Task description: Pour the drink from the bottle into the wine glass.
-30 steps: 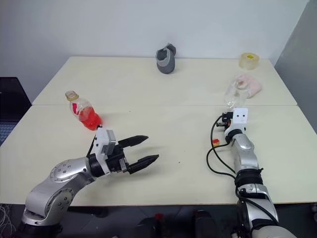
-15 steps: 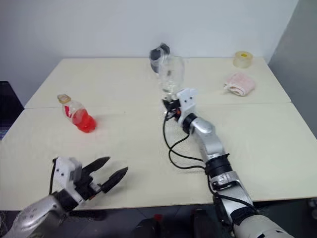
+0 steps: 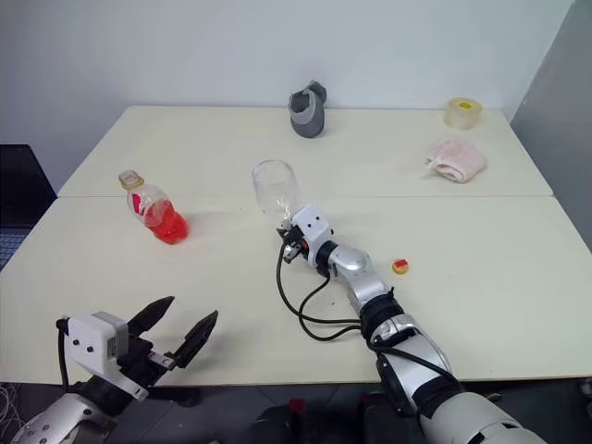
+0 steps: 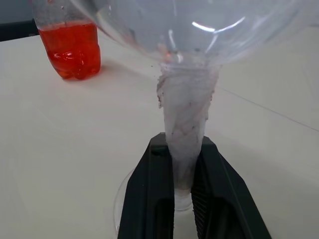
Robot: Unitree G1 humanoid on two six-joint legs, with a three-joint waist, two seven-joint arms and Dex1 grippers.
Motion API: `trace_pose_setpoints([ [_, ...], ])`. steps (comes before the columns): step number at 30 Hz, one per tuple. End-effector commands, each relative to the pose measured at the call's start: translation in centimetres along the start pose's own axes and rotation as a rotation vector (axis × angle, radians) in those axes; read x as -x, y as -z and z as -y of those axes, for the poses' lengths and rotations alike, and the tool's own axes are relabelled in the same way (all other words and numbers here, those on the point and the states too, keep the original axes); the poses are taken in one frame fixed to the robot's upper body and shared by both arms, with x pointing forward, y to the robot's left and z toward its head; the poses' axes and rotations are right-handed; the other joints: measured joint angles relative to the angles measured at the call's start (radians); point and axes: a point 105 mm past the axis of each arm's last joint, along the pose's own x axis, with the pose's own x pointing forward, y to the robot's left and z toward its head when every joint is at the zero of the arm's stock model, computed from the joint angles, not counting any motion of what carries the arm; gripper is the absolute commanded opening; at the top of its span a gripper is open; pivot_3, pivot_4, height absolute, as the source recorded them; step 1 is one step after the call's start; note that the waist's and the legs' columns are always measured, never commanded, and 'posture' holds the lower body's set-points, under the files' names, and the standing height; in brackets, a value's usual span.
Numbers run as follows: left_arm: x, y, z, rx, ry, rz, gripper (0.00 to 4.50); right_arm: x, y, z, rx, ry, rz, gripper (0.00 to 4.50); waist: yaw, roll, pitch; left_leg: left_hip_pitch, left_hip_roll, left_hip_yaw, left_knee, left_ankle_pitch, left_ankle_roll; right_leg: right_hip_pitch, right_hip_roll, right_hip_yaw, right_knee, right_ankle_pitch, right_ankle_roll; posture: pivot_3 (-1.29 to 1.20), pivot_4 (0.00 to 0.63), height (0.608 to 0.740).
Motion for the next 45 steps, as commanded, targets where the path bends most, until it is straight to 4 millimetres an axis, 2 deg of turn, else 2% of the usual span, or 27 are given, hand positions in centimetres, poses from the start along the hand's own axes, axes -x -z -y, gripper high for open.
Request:
trace_pose_setpoints([
  [1,-0.7,-0.9,0.3,-0.017,0.016,0.032,4.5,-0.6,-2.8,0.2,0.012,0.004,0.116,1.14,0.0,0.0,0.0,0.0,0.0,0.0,0.0,0.0,0.0,0.0,0.0,0.0,0.0,0.0,0.0,0.0,0.15,0.74],
  [8,-2.0,-1.1,0.0,-0.019,0.047,0.036,4.5,0.8,-3.5,0.8,0.035,0.011,0.166,3.58,0.001,0.0,0.0,0.0,0.0,-0.001,0.0,0.0,0.0,0.0,0.0,0.0,0.0,0.0,0.0,0.0,0.15,0.74],
  [10,-2.2,-1.1,-0.3,-0.021,0.047,0.036,4.5,1.6,-3.8,1.0,0.041,0.002,0.177,3.58,0.001,0.0,0.0,0.0,0.0,-0.001,0.0,0.0,0.0,0.0,0.0,-0.001,0.0,0.0,0.0,0.0,0.15,0.74],
  [14,-2.6,-1.3,-1.1,-0.026,0.018,0.044,4.5,4.9,-4.1,1.1,0.065,-0.043,0.153,3.58,0.006,0.0,0.0,0.0,0.0,-0.002,0.001,0.0,0.0,0.001,-0.001,-0.001,0.0,0.0,0.0,0.0,0.15,0.74],
  [17,-2.9,-1.1,-1.6,-0.036,-0.01,0.051,4.5,9.2,-2.3,0.2,0.15,-0.148,0.022,3.58,0.014,0.0,0.0,-0.001,0.0,-0.002,0.001,0.0,0.0,0.001,-0.001,-0.001,-0.001,0.0,0.0,0.0,0.15,0.74],
  [20,-2.9,-1.0,-2.3,-0.031,-0.069,0.063,4.5,12.3,-2.1,0.0,0.169,-0.175,-0.044,3.58,0.02,0.0,0.0,-0.001,0.0,-0.002,0.001,0.0,0.0,0.001,-0.001,-0.001,-0.001,0.0,0.0,0.0,0.15,0.74],
  [23,-2.6,-0.5,-4.4,-0.024,-0.197,0.062,4.5,14.3,-3.6,-0.2,0.146,-0.183,-0.034,3.58,0.014,0.0,0.0,0.0,0.0,-0.001,0.0,0.0,0.0,0.001,-0.001,0.0,-0.001,0.0,0.0,0.0,0.15,0.74],
  [27,-2.2,-0.7,-8.5,-0.032,-0.415,0.097,4.5,16.4,-6.7,-2.5,0.077,-0.302,0.041,3.58,0.019,0.0,0.0,0.0,0.0,-0.003,0.0,0.0,0.0,0.001,0.0,-0.002,-0.001,0.0,0.0,0.0,0.15,0.74],
  [30,-2.6,-1.7,-10.5,-0.06,-0.493,0.137,4.5,16.9,-8.3,-3.4,0.066,-0.338,0.079,3.58,0.024,-0.002,-0.001,0.0,0.0,-0.003,0.001,0.0,0.0,0.002,0.0,-0.003,-0.001,0.0,0.0,0.0,0.15,0.74],
  [33,-3.9,-2.2,-11.9,-0.081,-0.496,0.147,4.5,16.6,-9.2,-3.8,0.051,-0.356,0.106,3.58,0.026,-0.002,-0.001,0.0,0.0,-0.004,0.001,0.0,0.0,0.002,0.0,-0.004,-0.001,0.0,0.0,0.0,0.15,0.74],
  [45,-9.3,-2.3,-14.0,-0.083,-0.338,0.12,4.5,15.1,-10.2,-3.8,0.055,-0.326,0.145,3.58,0.025,-0.003,-0.001,-0.001,0.0,-0.004,0.001,0.0,0.0,0.001,0.0,-0.004,-0.001,0.0,0.0,0.0,0.15,0.74],
])
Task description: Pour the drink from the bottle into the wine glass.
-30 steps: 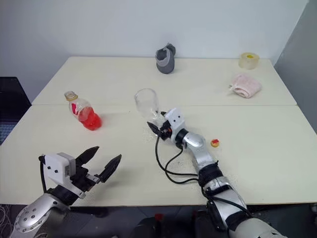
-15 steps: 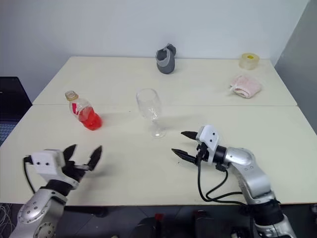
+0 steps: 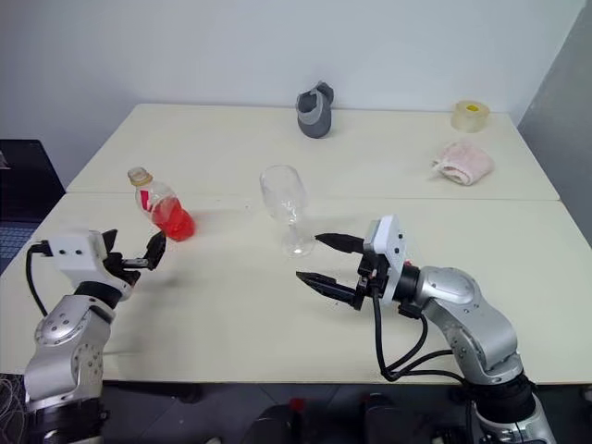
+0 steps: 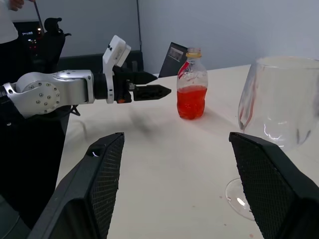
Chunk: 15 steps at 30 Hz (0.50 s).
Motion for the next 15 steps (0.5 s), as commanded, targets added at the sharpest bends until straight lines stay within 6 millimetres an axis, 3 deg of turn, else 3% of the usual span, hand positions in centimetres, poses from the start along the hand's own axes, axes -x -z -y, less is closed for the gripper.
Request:
trace_pose_setpoints([
  [1,-1.3,-1.0,0.0,-0.043,0.039,0.039,4.5,-0.2,-1.2,0.1,0.042,0.005,0.039,3.58,0.0,0.0,0.0,0.0,0.0,0.0,0.0,0.0,0.0,0.0,0.0,0.0,0.0,0.0,0.0,0.0,0.15,0.74],
  [15,-6.2,-1.9,0.6,-0.075,0.085,0.089,4.5,-0.2,-1.4,0.5,0.07,0.039,0.03,3.58,-0.002,0.0,0.0,-0.001,-0.001,-0.001,0.001,0.0,0.0,0.0,-0.001,-0.001,0.0,0.0,0.0,0.0,0.15,0.74],
])
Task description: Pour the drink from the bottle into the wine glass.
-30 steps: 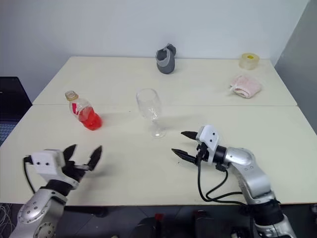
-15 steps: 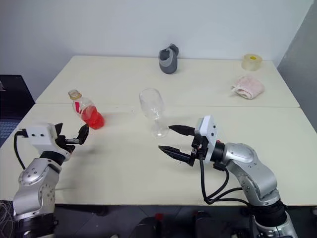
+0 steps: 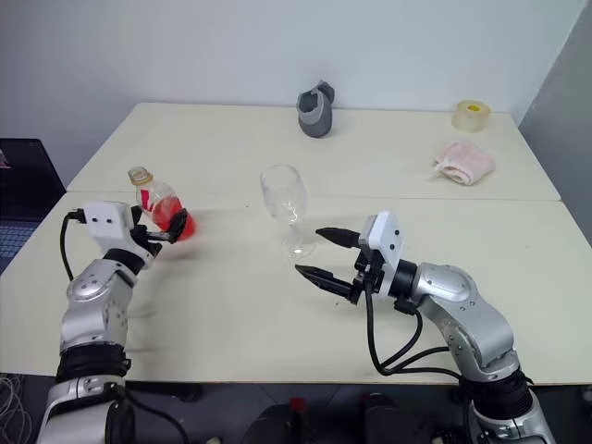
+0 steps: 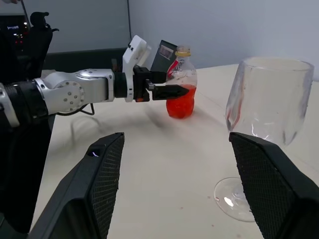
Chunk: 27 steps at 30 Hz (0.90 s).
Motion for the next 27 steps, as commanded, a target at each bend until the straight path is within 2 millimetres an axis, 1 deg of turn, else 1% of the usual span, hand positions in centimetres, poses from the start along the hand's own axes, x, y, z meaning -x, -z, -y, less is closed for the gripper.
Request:
trace_pose_setpoints([
  [1,-0.6,-1.3,-0.8,-0.063,-0.001,0.043,4.5,0.0,-1.2,0.0,0.042,-0.001,0.036,3.58,-0.001,0.0,0.0,0.0,0.0,0.0,0.0,0.0,0.0,0.0,0.0,0.0,0.0,0.0,0.0,0.0,0.15,0.74],
  [5,-1.2,-1.5,-1.5,-0.087,-0.022,0.058,4.5,0.2,-1.2,0.2,0.047,0.007,0.03,3.58,-0.002,0.0,0.0,0.0,0.0,0.0,0.0,0.0,0.0,0.0,0.0,0.0,0.0,0.0,0.0,0.0,0.15,0.74],
  [6,-1.2,-1.6,-1.8,-0.093,-0.027,0.063,4.31,0.2,-1.2,0.2,0.047,0.01,0.029,3.6,-0.002,0.0,0.0,0.0,0.0,0.0,0.0,0.0,0.0,-0.001,0.0,0.0,0.0,0.0,0.0,0.0,0.15,0.74],
  [8,-1.4,-1.8,-2.1,-0.092,-0.034,0.075,3.9,0.2,-1.2,0.2,0.046,0.013,0.029,3.62,-0.002,0.0,0.0,0.0,0.0,0.0,0.0,0.0,0.0,-0.001,0.0,0.0,0.0,0.0,0.0,0.0,0.15,0.74],
  [15,-1.6,-2.0,-2.3,-0.09,-0.038,0.094,1.79,0.2,-1.1,0.5,0.035,0.03,0.027,3.62,-0.002,0.0,0.0,-0.001,0.0,-0.001,0.0,0.0,0.0,-0.001,0.0,0.0,0.0,0.0,0.0,0.0,0.15,0.74],
  [18,-1.5,-1.9,-2.2,-0.089,-0.037,0.096,1.18,0.1,-1.2,0.5,0.031,0.033,0.03,3.62,-0.002,0.0,0.0,-0.001,0.0,-0.001,0.0,0.0,0.0,-0.001,0.0,-0.001,0.0,0.0,0.0,0.0,0.15,0.74],
  [20,-1.4,-2.0,-1.9,-0.092,-0.026,0.1,1.03,0.1,-1.1,0.5,0.03,0.034,0.029,3.62,-0.002,0.0,0.0,-0.001,0.0,-0.001,0.0,0.0,0.0,-0.001,0.0,-0.001,0.0,0.0,0.0,0.0,0.15,0.74],
  [22,-1.5,-2.2,-1.4,-0.106,-0.006,0.105,1.01,0.1,-1.1,0.6,0.029,0.04,0.028,3.62,-0.002,0.0,0.0,-0.001,0.0,-0.001,0.0,0.0,0.0,-0.001,0.0,-0.001,0.0,0.0,0.0,0.0,0.15,0.74],
  [24,-1.8,-3.2,0.1,-0.151,0.06,0.126,1.01,0.2,-1.3,1.0,0.027,0.055,0.032,3.62,-0.002,0.0,0.0,-0.001,0.0,-0.001,0.001,0.0,0.0,-0.001,0.0,-0.001,0.0,0.0,0.0,0.0,0.15,0.74],
  [25,-2.0,-4.3,1.4,-0.212,0.118,0.157,1.01,0.2,-1.6,1.4,0.021,0.069,0.037,3.62,-0.002,0.0,0.0,-0.002,0.0,-0.001,0.001,0.0,0.0,-0.001,0.0,-0.001,0.0,0.0,0.0,0.0,0.15,0.74],
  [27,-2.1,-5.5,2.9,-0.287,0.186,0.195,1.01,0.1,-1.9,1.9,0.008,0.087,0.043,3.62,0.0,-0.001,0.0,-0.003,0.0,-0.002,0.001,0.0,0.0,-0.002,0.0,-0.002,0.001,0.0,0.0,0.0,0.15,0.74],
])
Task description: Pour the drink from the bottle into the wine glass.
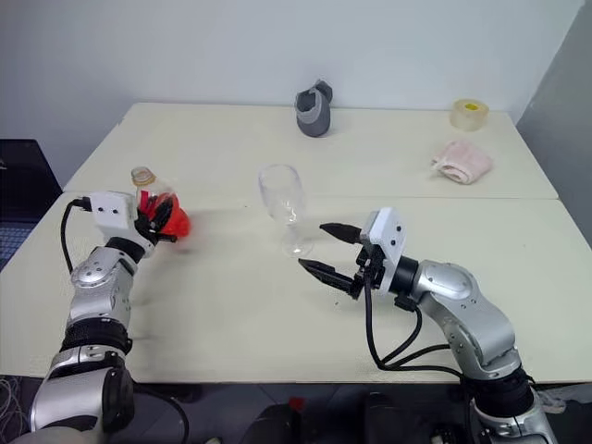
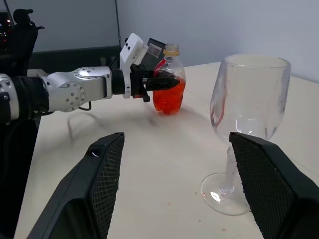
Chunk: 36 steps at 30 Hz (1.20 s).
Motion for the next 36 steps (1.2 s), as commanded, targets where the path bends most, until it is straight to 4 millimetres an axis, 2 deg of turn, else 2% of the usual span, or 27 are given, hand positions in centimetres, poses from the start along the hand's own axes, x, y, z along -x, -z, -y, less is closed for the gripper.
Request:
trace_pose_setpoints([
  [1,-1.4,-5.9,2.2,-0.174,0.128,0.17,1.01,-0.1,-2.1,1.1,0.009,0.032,0.055,3.62,0.002,0.0,0.0,-0.001,0.0,-0.001,0.001,0.0,0.0,0.0,0.0,-0.001,0.0,0.0,0.0,0.0,0.15,0.74],
  [3,-2.3,-8.4,3.6,-0.236,0.203,0.223,1.01,-0.6,-2.8,1.2,-0.002,0.03,0.063,3.62,0.003,0.0,0.0,-0.001,-0.001,-0.001,0.001,0.0,-0.001,0.0,-0.001,-0.001,0.0,0.0,0.0,0.0,0.15,0.74],
  [5,-2.7,-9.5,4.5,-0.287,0.251,0.249,1.01,-0.9,-3.1,1.3,-0.008,0.029,0.066,3.62,0.002,0.0,0.0,-0.002,-0.002,-0.002,0.001,0.0,-0.001,0.0,-0.001,-0.002,-0.001,0.0,0.0,0.0,0.15,0.74],
  [8,-3.5,-12.4,6.7,-0.406,0.37,0.327,1.01,-1.8,-3.8,2.2,0.008,0.064,0.063,3.62,-0.001,0.0,0.0,-0.001,-0.006,-0.001,0.0,0.0,-0.001,0.0,0.0,-0.001,0.0,0.0,0.0,0.0,0.15,0.74],
  [13,-4.4,-14.0,7.6,-0.51,0.44,0.367,1.01,-2.6,-3.9,3.3,0.047,0.104,0.04,3.62,-0.009,0.0,0.0,-0.002,-0.007,-0.001,0.0,0.001,-0.001,-0.002,-0.001,-0.001,0.0,0.0,0.0,0.0,0.15,0.74],
  [18,-4.8,-14.7,7.5,-0.578,0.47,0.386,1.01,-3.3,-3.6,3.8,0.063,0.119,0.032,3.62,-0.021,0.0,0.0,-0.002,-0.008,-0.001,0.0,0.0,0.0,-0.003,-0.001,0.0,0.001,0.0,0.0,0.0,0.15,0.74],
  [27,-4.8,-14.7,6.8,-0.664,0.502,0.375,1.01,-4.1,-3.7,4.1,0.067,0.132,0.052,3.62,-0.025,0.0,0.0,-0.004,-0.01,-0.003,0.0,0.001,0.0,-0.004,-0.002,0.0,0.001,0.0,0.0,0.0,0.15,0.74],
  [34,-4.7,-14.8,6.5,-0.746,0.528,0.374,1.01,-4.1,-5.7,4.3,0.067,0.146,0.199,3.62,-0.027,0.0,0.0,-0.004,-0.011,-0.004,0.0,0.001,-0.002,-0.004,-0.002,0.0,0.001,0.0,0.0,0.0,0.15,0.74],
  [36,-4.7,-14.8,6.4,-0.76,0.53,0.372,1.01,-3.9,-5.6,4.2,0.074,0.145,0.216,3.62,-0.027,0.0,0.0,-0.004,-0.012,-0.004,0.0,0.001,-0.001,-0.004,-0.003,0.0,0.001,0.0,0.0,0.0,0.15,0.74],
])
